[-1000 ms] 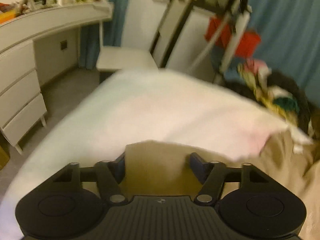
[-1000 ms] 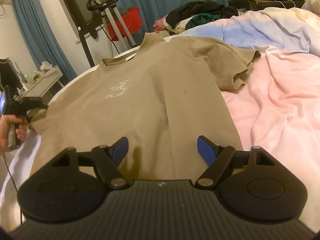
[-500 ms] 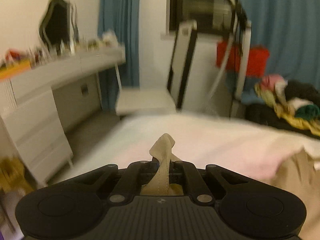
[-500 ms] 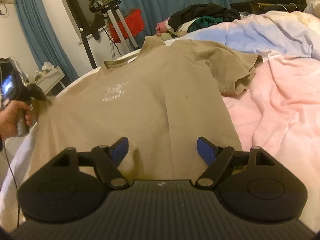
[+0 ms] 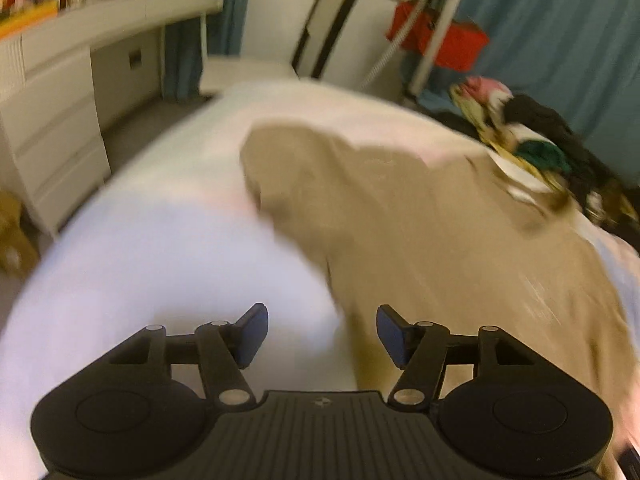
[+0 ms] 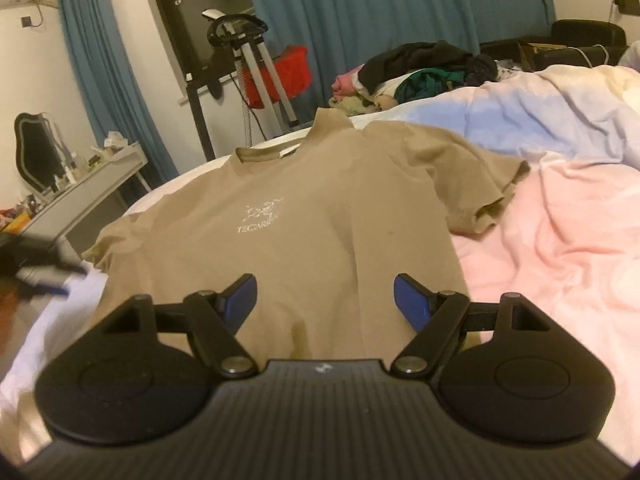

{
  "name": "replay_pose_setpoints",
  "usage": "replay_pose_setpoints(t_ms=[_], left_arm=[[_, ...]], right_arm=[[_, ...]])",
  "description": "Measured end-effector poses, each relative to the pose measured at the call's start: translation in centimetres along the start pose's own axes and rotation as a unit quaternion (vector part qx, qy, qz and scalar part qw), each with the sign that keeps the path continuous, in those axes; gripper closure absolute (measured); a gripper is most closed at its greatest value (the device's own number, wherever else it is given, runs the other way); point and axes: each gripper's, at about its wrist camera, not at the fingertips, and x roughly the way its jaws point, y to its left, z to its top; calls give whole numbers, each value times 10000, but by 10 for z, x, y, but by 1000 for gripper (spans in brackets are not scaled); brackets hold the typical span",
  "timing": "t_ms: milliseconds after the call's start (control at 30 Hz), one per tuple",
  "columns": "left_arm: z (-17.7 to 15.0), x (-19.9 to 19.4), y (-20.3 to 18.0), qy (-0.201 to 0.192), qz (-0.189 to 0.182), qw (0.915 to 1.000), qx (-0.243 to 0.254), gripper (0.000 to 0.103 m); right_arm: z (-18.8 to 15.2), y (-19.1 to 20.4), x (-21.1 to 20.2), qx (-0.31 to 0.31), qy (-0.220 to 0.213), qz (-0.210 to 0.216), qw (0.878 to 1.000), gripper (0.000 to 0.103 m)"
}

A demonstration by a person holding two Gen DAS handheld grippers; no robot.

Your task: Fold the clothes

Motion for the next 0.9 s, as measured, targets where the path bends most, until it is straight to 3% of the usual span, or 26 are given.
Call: replay_pose_setpoints(t_ms=[100, 400, 900], left_arm=[[-38, -28, -1, 392, -141, 9991, 79, 40], [-118, -44, -20, 1394, -111, 9900, -187, 39], [-157, -56, -34, 1977, 234, 9800, 17, 41]], right_arm=[[0, -1, -15, 75, -43, -8, 10000, 25], [-5, -2, -59, -50, -180, -146, 9997, 25], [-2, -17, -57, 289, -99, -55, 9995, 25]])
